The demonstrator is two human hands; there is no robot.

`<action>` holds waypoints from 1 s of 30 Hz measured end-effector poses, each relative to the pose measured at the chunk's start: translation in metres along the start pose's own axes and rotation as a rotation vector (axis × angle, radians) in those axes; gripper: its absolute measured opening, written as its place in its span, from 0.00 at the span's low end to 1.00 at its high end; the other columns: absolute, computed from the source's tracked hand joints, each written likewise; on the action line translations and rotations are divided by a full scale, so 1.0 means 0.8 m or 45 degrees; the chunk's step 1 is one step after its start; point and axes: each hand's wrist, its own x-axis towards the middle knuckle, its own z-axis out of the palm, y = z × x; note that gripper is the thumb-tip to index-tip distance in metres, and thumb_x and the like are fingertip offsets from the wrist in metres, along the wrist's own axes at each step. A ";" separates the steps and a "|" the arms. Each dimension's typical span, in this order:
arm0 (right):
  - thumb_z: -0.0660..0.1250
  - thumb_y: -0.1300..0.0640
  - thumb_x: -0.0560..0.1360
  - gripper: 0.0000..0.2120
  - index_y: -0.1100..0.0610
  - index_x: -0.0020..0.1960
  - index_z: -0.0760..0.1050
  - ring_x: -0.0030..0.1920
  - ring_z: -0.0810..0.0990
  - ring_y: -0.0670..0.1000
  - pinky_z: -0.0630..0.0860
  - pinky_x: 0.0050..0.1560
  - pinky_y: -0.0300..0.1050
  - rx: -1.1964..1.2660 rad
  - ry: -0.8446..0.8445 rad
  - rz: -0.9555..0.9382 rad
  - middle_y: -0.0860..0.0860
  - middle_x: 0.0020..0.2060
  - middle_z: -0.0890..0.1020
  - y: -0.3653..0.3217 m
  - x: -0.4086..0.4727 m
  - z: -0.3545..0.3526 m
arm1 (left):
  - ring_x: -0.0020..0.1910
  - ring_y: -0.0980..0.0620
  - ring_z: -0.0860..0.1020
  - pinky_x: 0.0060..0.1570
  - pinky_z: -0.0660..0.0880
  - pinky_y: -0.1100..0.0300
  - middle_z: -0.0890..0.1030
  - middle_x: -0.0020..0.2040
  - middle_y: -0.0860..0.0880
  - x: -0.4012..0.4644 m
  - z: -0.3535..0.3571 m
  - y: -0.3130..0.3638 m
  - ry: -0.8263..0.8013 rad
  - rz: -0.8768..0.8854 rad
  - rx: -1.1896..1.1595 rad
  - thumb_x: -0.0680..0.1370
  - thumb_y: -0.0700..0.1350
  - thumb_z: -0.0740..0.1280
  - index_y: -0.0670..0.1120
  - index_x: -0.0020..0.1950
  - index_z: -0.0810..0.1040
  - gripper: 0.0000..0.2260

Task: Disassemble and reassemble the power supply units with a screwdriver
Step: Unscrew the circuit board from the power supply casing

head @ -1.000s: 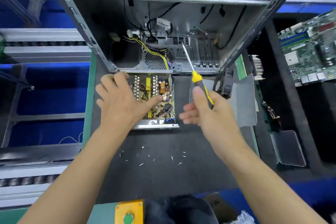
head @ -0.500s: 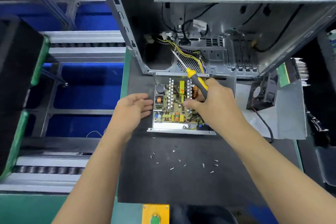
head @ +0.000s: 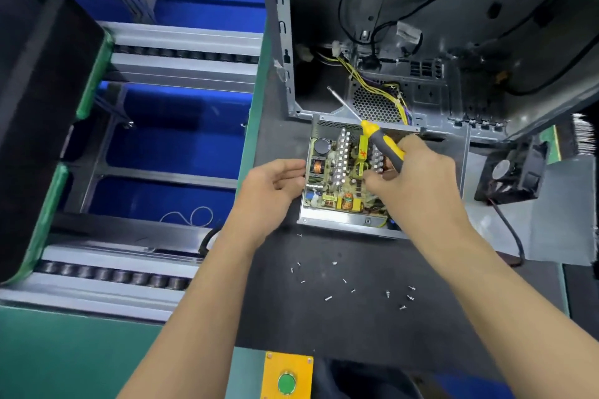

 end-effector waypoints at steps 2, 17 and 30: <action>0.72 0.55 0.73 0.15 0.58 0.55 0.72 0.45 0.79 0.59 0.78 0.43 0.52 -0.015 0.010 -0.033 0.56 0.41 0.81 -0.001 -0.001 0.001 | 0.58 0.58 0.81 0.66 0.75 0.54 0.85 0.56 0.56 -0.001 -0.006 -0.003 -0.064 0.052 0.114 0.80 0.37 0.67 0.54 0.62 0.81 0.15; 0.68 0.61 0.73 0.08 0.57 0.45 0.69 0.36 0.72 0.59 0.63 0.37 0.46 -0.157 0.109 -0.172 0.47 0.31 0.70 0.002 -0.006 0.013 | 0.53 0.66 0.73 0.58 0.74 0.66 0.70 0.57 0.62 0.005 -0.003 -0.019 -0.224 0.366 0.521 0.66 0.40 0.82 0.65 0.75 0.64 0.46; 0.68 0.63 0.72 0.09 0.56 0.42 0.67 0.36 0.70 0.58 0.64 0.38 0.46 -0.094 0.144 -0.224 0.48 0.32 0.70 0.002 -0.011 0.016 | 0.53 0.64 0.72 0.61 0.75 0.56 0.70 0.58 0.56 0.001 0.000 -0.021 -0.187 0.363 0.590 0.68 0.40 0.81 0.55 0.75 0.65 0.41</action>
